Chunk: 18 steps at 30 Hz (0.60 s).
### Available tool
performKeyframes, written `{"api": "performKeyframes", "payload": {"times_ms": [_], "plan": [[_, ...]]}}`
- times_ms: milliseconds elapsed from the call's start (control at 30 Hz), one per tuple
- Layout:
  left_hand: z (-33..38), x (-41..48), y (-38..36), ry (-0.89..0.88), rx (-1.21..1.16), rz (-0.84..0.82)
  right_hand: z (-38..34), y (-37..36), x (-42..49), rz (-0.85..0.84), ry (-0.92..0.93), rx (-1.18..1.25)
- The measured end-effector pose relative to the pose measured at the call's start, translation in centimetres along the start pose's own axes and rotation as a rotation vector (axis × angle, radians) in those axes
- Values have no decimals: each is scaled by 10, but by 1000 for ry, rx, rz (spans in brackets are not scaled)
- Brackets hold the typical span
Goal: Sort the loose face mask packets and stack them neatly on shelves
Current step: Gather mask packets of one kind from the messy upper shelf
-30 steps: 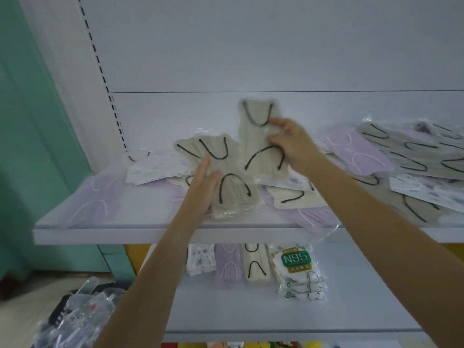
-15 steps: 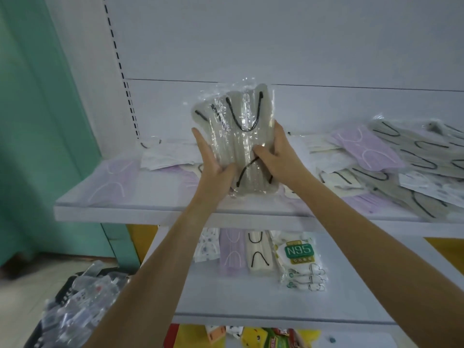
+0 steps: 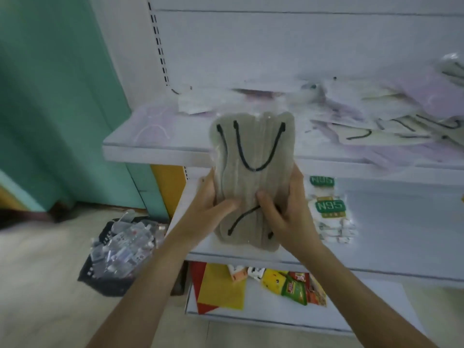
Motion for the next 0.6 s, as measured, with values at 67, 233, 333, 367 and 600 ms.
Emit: {"api": "performKeyframes", "payload": {"times_ms": [67,233,333,367,600], "plan": [[-42,-24,14,137,9,15,13,-31,-35,-85,-130,73],[-128,-25,45,490,85,133,67,-92,-83,-186,-610,235],[-149,3,58,610,20,294,97,-111,-90,-150,-977,440],[-154,14,62,646,48,300,105,-116,-89,-147,-1009,433],[-185,61,68,899,152,144,165,-138,-56,-115,-1068,207]]}}
Point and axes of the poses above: each hand's wrist, its own x-axis towards the middle knuckle, its own y-axis out of the back of the hand, z = x × y, the point moved 1 cm from there along x, towards the middle knuckle, and after that the axes turned 9 degrees about y, right-handed, at the moved point
